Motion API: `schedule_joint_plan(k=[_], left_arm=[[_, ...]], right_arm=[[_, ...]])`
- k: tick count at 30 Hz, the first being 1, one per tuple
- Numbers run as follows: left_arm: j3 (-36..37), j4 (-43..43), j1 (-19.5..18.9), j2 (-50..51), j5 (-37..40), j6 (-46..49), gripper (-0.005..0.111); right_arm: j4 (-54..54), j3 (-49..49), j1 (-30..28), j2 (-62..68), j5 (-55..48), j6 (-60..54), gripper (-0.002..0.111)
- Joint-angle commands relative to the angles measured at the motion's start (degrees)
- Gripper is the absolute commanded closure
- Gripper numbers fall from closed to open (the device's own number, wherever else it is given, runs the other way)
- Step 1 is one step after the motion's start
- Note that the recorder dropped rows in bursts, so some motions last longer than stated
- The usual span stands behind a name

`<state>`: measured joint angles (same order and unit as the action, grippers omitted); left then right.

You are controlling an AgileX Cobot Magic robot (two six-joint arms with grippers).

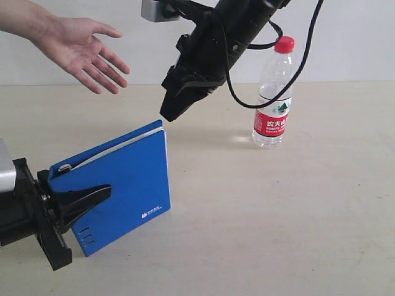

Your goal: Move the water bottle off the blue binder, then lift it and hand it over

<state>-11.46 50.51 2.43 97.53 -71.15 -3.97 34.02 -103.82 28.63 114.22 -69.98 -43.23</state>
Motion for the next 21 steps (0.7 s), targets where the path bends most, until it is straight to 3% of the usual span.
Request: schedule_joint_plan(k=[1,10,13,16,18,21], left_arm=[[0.15,-2.71,0.31,0.18,1.18,-2.83,0.102],[-3.16,-2.05,0.18,-12.24,3.52,-27.69,0.102],[-8.49,-0.11,0.18,-15.85,8.51,-37.75,0.102],[-15.29,6.37,0.18,-15.85,13.65,-54.10,0.102],[-19.16,9.80,0.18,-14.33,14.19,-62.66,0.102],[-22.15,8.02,0.18,-11.65,12.57,-70.56,0.102]], right_arm=[[-2.34,-0.25,0.07,-2.63,0.02,0.36,0.107],[-0.03,0.82,0.07,-12.71,0.02,2.66,0.109],[3.56,3.60,0.07,-16.74,0.02,0.38,0.109],[4.44,7.37,0.07,-20.55,0.02,-1.06,0.109],[4.52,9.84,0.07,-23.16,0.02,-1.39,0.109],[5.33,12.64,0.07,-26.74,0.02,-1.75,0.109]])
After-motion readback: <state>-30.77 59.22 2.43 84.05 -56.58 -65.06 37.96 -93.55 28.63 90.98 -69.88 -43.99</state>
